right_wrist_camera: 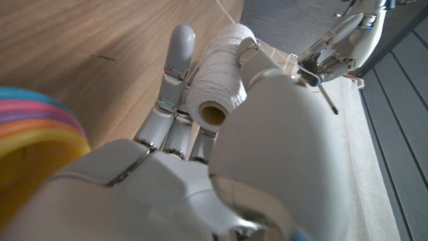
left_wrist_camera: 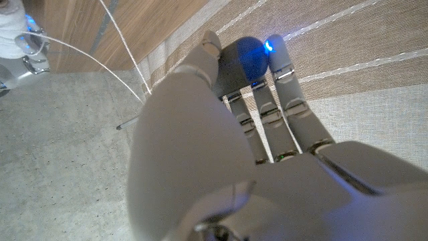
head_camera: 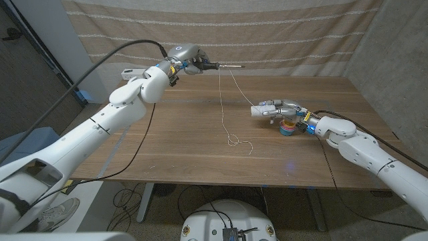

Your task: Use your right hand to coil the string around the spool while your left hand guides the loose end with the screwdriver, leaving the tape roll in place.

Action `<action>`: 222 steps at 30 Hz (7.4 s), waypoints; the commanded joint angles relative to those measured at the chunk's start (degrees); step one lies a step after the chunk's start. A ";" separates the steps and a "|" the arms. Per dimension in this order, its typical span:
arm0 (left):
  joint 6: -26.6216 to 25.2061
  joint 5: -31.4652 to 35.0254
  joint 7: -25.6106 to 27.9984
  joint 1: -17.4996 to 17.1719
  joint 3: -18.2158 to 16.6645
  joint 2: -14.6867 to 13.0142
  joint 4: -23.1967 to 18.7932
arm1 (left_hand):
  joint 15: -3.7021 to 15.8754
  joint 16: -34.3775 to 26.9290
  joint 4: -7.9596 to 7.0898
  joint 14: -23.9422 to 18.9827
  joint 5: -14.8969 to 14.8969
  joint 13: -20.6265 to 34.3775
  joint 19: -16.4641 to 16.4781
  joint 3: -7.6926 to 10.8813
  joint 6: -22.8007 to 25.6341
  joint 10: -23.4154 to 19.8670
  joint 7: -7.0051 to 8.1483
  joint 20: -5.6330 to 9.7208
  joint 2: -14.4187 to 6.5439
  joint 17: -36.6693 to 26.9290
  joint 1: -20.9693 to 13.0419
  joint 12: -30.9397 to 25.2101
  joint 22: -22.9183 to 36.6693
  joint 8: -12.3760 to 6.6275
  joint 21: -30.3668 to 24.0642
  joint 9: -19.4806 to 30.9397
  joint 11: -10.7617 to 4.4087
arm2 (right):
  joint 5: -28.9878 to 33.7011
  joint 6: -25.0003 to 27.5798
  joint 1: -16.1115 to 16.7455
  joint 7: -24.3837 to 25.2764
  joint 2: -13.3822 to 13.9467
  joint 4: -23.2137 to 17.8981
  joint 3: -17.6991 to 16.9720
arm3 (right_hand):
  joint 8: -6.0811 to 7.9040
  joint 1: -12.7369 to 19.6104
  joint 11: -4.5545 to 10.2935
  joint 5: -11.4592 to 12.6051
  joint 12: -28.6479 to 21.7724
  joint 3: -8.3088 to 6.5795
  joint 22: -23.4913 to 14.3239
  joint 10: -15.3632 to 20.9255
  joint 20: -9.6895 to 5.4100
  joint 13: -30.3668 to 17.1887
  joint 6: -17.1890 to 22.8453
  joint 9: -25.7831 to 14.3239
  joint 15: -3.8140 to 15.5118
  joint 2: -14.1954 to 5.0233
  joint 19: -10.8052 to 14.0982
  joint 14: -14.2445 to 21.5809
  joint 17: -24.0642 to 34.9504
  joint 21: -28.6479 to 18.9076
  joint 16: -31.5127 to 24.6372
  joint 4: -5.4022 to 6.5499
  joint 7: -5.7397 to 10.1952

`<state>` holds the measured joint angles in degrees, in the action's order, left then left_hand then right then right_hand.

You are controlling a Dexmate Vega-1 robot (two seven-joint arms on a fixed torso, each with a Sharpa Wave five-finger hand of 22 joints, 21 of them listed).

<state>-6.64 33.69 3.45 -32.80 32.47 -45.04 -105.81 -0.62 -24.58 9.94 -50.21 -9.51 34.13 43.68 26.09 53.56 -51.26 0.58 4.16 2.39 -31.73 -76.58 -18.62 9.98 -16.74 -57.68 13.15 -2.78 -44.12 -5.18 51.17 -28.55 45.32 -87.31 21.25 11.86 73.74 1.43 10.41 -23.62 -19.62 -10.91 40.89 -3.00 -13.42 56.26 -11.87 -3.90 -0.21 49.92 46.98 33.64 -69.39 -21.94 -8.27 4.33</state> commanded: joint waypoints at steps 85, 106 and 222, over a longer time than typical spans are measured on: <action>5.08 -6.66 -2.27 -4.33 -2.14 -0.78 -4.54 | 10.76 0.44 -0.61 -8.34 -0.26 1.00 -0.29 1.49 8.47 -1.29 -4.71 7.38 -8.04 -0.69 -7.80 1.67 0.18 0.76 -0.91 0.44 0.10 | 12.64 -16.43 -3.76 39.84 -17.64 12.02 -4.67 | 0.21 7.57 -4.33 -0.06 0.63 -0.77 0.36 14.35 -8.53 -4.83 6.64 -0.27 16.41 -7.34 -9.87 23.01 1.07 -4.65 1.06 0.06 -6.25; 2.89 -5.48 1.52 -5.18 -4.20 -0.39 -5.56 | 10.68 0.64 -0.63 -8.38 -0.26 1.30 -0.39 1.51 8.55 -1.40 -4.75 7.40 -8.03 -0.69 -7.76 1.91 0.17 0.92 -1.02 0.50 0.06 | 13.24 -3.96 -0.35 29.99 -5.53 3.94 -1.39 | 0.15 7.28 -4.42 -0.04 0.77 -0.89 0.51 14.21 -8.48 -5.31 6.77 -0.25 16.21 -7.32 -10.40 22.79 1.25 -5.06 1.41 0.24 -6.30; 12.89 -9.01 -1.50 1.92 3.59 4.94 9.23 | 10.83 1.99 -0.43 -9.53 -0.67 0.70 -0.40 1.69 10.21 -2.82 -5.03 7.32 -7.66 -0.38 -7.89 3.38 0.12 3.00 -2.24 -0.32 0.29 | 11.62 -16.13 -13.61 34.46 -21.83 14.73 -1.58 | -0.01 7.89 -4.68 -0.16 2.53 -1.86 0.62 15.53 -8.43 -5.08 7.03 -0.07 16.41 -7.07 -11.24 24.49 0.53 -8.18 2.80 -0.18 -6.61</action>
<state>5.32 27.83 2.48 -30.72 37.40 -39.97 -96.33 -0.70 -22.36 10.26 -51.77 -9.98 34.68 43.12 26.41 55.72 -53.81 0.67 4.19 2.85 -32.04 -77.05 -15.44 10.01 -13.70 -59.56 12.67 -2.27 -37.41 -23.06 38.45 -2.82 24.26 -76.96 19.29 11.66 74.98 2.15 9.96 -21.00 -20.86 -10.13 41.82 -3.00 -13.74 56.60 -11.94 -3.90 0.13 49.92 46.97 33.92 -77.16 -19.22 -8.64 3.90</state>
